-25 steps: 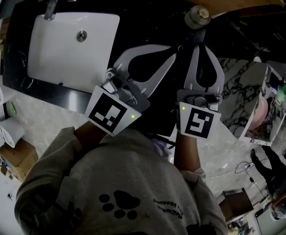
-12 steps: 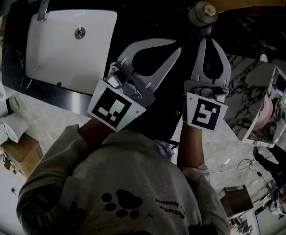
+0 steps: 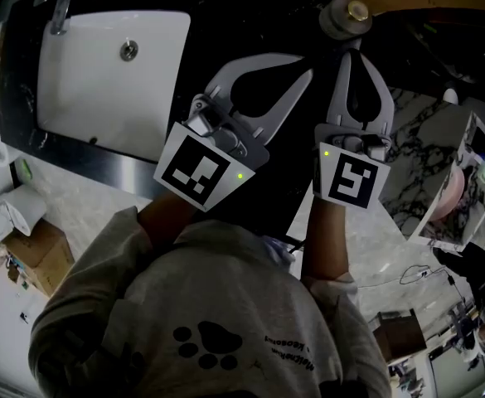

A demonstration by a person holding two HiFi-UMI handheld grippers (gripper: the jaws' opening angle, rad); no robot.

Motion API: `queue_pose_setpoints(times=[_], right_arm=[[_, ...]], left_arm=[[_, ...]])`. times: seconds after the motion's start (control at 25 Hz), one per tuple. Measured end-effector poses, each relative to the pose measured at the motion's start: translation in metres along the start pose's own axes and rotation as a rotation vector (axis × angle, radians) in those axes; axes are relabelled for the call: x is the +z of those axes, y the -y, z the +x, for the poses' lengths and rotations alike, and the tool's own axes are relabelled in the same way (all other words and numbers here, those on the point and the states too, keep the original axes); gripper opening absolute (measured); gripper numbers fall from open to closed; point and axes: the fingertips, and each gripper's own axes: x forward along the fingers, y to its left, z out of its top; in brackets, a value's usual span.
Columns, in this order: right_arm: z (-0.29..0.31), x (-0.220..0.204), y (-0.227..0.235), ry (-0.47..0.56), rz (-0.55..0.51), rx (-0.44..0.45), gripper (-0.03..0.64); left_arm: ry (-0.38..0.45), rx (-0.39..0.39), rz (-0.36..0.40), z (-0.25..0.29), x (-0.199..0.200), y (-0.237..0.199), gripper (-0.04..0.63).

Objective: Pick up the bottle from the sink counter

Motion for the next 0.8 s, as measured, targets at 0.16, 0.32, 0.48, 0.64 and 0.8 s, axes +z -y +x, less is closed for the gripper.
queue_pose_setpoints(times=[0.16, 0.32, 0.48, 0.64, 0.8], right_arm=[[0.004, -0.006, 0.0, -0.011, -0.002, 0.012, 0.002], [0.008, -0.012, -0.001, -0.028, 0.0, 0.023, 0.017], [0.011, -0.019, 0.001, -0.044, 0.011, 0.025, 0.054], [0.015, -0.025, 0.005, -0.059, 0.032, 0.029, 0.084], [0.019, -0.025, 0.008, -0.062, 0.049, 0.033, 0.109]], left_arm=[[-0.006, 0.005, -0.007, 0.005, -0.005, -0.001, -0.002], [-0.014, 0.009, -0.015, 0.009, -0.012, -0.003, -0.002], [-0.023, 0.014, -0.02, 0.012, -0.018, -0.006, -0.002], [-0.033, 0.02, -0.023, 0.015, -0.024, -0.008, -0.002], [-0.036, 0.026, -0.022, 0.017, -0.027, -0.012, -0.002]])
